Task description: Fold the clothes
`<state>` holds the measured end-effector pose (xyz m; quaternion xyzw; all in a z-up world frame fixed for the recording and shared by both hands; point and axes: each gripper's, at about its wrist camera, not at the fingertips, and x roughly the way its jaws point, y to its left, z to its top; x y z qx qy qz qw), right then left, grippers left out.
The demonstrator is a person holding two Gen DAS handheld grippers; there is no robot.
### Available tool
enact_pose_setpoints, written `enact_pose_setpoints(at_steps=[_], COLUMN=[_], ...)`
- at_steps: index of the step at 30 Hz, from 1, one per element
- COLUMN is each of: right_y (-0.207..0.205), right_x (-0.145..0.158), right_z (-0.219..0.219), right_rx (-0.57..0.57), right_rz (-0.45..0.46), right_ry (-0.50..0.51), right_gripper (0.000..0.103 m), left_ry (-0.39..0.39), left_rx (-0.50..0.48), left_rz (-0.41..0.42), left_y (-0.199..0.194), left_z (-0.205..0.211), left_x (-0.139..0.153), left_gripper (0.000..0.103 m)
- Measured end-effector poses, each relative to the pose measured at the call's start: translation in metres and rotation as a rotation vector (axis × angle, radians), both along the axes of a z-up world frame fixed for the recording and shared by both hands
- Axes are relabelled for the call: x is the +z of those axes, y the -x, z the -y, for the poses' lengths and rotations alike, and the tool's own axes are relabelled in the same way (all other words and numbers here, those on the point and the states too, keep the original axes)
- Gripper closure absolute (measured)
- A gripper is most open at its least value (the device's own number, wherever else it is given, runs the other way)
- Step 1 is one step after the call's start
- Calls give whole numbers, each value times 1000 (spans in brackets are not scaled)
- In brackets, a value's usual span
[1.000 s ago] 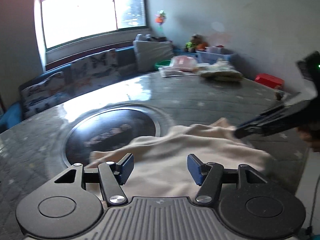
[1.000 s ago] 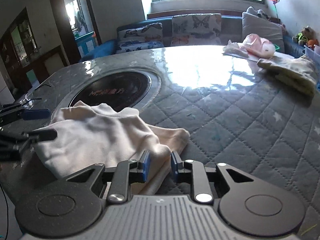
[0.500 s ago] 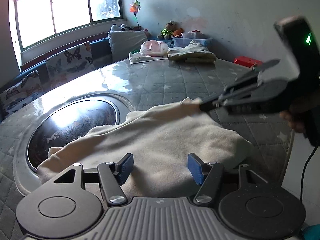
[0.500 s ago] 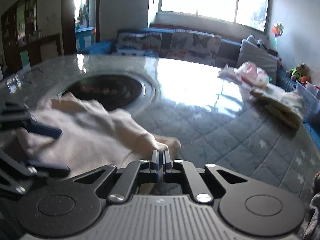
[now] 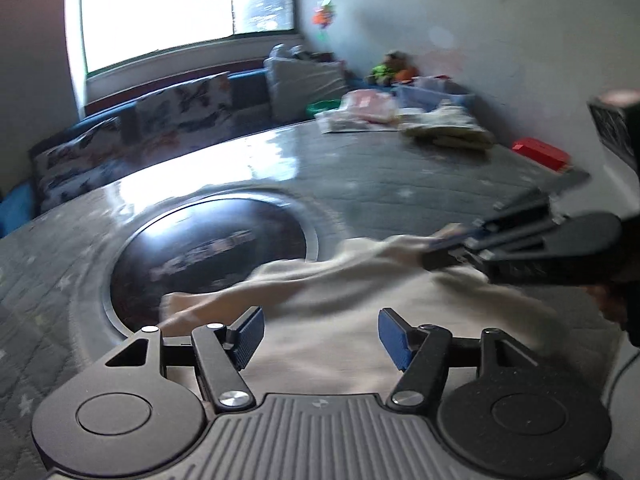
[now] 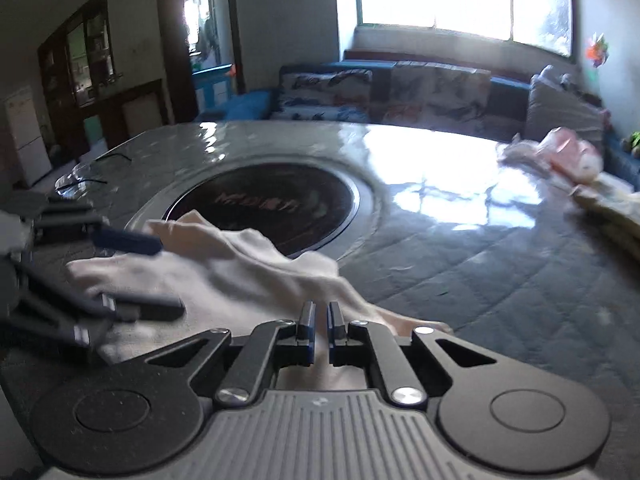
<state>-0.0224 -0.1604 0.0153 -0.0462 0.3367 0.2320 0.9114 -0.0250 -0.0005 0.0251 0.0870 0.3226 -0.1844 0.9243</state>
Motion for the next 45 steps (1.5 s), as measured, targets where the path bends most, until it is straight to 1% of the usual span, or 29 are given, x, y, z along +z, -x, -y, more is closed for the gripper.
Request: enact_pose_setpoints(at_steps=[3,5,7,8,11,14,15,16,18,19,22,24,27,29,30,31,32,33,35,37,39,43,45], right_y=[-8,-8,-1,2,4,2,4,6,9,12,16,17,17,16,16,16,16,16,13,9,2,-17,-26], right_x=[-6,-4,1,1,-4,-7,-5,-3,0,1,2,0,-5,-9,-9,-10,-10,-10,-11,-11,-11,-12,-13], right_z=[1,5,8,8,6,9,9,9,12,13,20,26,34,35,34,32,31,29,24,19,15,7,2], right_rx=[-46,-63,-53,-43,-24,-48,-55,-61,-75,-82,-104,-127,-154,-161,-156,-152,-147,-140,-127,-123,-123,-120,-119], right_rz=[-6,-4,5,10,-4,-6,-1,4,5,3,-12,-31,-75,-93,-91,-89,-87,-86,-76,-61,-54,-37,-27], right_ry=[20,8,-6,7,39,33,31,29,28,29,25,19,-16,-33,-31,-30,-28,-25,-9,7,12,22,28], right_gripper=[97,96,89,87,85,84,78,69,59,56,54,49,50,52,55,63,66,72,75,77,79,80,80], left_ry=[-10,-1,8,6,-20,-32,-32,-29,-18,-11,0,9,12,12,19,28,34,32,14,-5,-19,-19,-35], left_rx=[67,121,167,185,212,228,232,237,242,243,245,238,228,227,226,222,217,212,204,207,222,255,268], left_rz=[-25,-28,-26,-28,-46,-54,-56,-59,-60,-52,-40,-44,-66,-73,-76,-78,-80,-78,-63,-50,-46,-44,-33], left_y=[-13,-17,-20,-22,-32,-38,-39,-39,-37,-34,-23,-17,-10,-8,-7,-6,-5,-4,0,1,0,-6,-9], left_z=[-21,-36,-50,-56,-62,-65,-67,-67,-68,-68,-68,-68,-67,-65,-65,-66,-65,-64,-60,-58,-58,-61,-61], left_x=[-3,-3,-4,-5,-13,-19,-19,-19,-16,-13,-8,-7,-9,-11,-11,-11,-11,-11,-12,-12,-14,-16,-17], left_gripper=[36,36,36,36,36,36,36,36,36,35,31,28,28,31,33,37,43,46,52,56,57,57,57])
